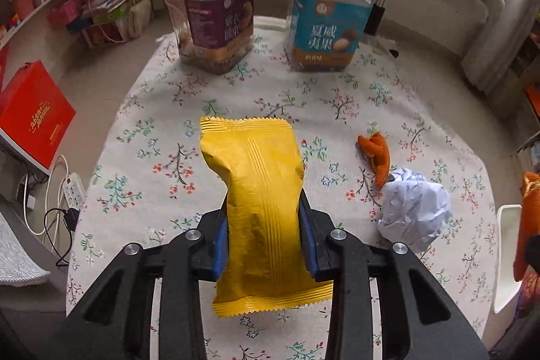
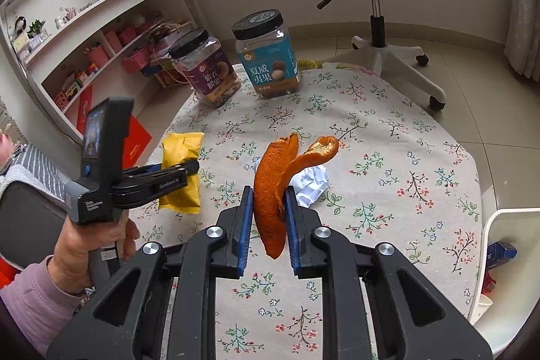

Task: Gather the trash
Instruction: 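Lift the yellow wrapper and orange peel and carry them toward the bin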

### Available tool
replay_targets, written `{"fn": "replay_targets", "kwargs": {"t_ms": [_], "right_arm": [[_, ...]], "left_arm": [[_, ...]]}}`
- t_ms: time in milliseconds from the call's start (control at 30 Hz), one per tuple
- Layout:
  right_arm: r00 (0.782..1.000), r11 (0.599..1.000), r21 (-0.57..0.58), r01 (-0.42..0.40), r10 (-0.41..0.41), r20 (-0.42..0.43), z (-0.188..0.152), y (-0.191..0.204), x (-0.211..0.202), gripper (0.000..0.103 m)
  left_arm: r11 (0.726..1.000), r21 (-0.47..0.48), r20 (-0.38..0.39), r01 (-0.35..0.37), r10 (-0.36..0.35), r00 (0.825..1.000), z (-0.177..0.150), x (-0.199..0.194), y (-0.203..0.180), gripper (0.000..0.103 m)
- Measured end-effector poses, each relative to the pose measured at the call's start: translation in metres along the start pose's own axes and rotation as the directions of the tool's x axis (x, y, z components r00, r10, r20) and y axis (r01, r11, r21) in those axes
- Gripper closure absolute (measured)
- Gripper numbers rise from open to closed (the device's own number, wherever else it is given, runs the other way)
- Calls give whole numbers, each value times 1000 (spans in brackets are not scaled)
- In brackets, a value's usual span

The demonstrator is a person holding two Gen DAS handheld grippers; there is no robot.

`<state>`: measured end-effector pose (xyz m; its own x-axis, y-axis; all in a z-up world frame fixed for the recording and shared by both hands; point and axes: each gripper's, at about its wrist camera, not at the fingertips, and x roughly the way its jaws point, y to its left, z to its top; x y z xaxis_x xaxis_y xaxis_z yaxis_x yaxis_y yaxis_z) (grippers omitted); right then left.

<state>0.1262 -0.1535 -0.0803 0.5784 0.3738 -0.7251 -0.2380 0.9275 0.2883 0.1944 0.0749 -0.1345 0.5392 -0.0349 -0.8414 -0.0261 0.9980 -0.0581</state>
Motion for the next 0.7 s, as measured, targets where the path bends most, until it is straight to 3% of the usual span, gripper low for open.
{"fn": "replay_targets", "kwargs": {"t_ms": [133,333,700], "right_arm": [[1000,1000,-6,5,-5,21,1,3,-6,85],[998,1000,-5,28,-28,54,1,1,-19,85],[990,995,63,72,-79,120,3,-33,-53,85]], "left_arm": [[1000,17,132,2,-4,991,10,-42,-8,69],[998,61,256,25,-40,966,10,-81,-31,69],[985,149,318,87,-131,939,4,-107,-77,69]]}}
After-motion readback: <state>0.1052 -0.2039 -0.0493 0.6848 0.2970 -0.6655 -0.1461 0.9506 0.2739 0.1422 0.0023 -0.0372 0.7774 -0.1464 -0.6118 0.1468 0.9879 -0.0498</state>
